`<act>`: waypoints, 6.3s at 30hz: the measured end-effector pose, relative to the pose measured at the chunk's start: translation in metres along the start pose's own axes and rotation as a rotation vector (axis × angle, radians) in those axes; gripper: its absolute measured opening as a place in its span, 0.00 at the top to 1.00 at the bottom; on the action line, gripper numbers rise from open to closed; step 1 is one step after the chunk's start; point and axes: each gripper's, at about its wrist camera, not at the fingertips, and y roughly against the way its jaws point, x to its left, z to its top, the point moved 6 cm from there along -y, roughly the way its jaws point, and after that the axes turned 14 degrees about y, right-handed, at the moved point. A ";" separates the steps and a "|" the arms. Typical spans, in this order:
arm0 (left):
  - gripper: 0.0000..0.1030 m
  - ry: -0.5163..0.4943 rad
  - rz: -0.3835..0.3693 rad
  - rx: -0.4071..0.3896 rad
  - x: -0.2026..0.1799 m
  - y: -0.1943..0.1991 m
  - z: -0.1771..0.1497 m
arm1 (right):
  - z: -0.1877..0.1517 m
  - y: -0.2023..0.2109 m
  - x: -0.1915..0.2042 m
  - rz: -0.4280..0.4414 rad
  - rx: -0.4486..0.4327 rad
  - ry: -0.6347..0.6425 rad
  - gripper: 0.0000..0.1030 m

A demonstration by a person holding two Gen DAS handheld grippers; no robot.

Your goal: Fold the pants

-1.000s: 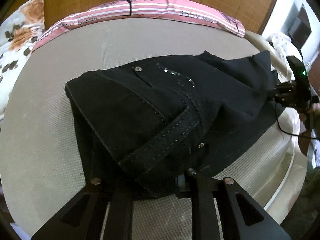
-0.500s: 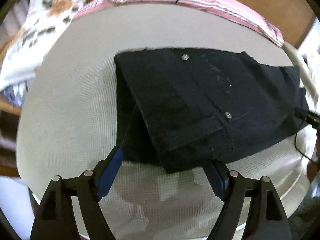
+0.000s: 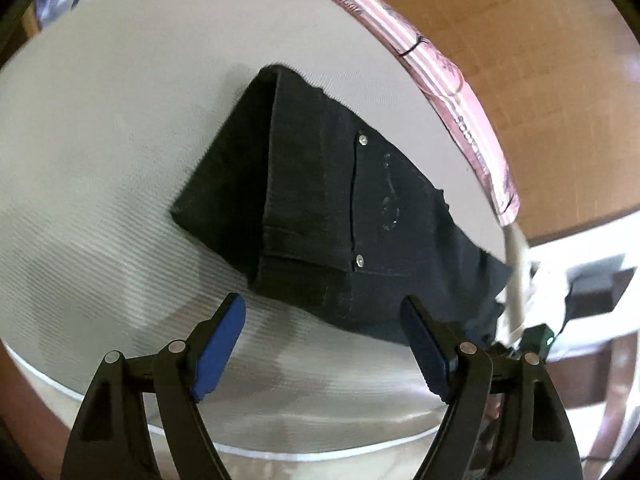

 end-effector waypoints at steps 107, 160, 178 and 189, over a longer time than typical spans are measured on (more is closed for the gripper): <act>0.59 -1.406 0.226 0.068 -0.237 -0.228 -0.262 | 0.037 0.109 -0.222 -0.109 -0.296 -0.524 0.57; 0.89 -1.091 0.067 0.153 -0.229 -0.239 -0.218 | 0.213 -0.018 -0.212 -0.037 -0.175 -0.315 0.79; 0.89 -1.151 0.112 0.103 -0.235 -0.237 -0.229 | 0.130 0.164 -0.224 -0.093 -0.476 -0.383 0.96; 0.88 -1.361 0.205 0.008 -0.237 -0.242 -0.251 | -0.071 0.177 -0.289 -0.277 -0.433 -0.659 0.96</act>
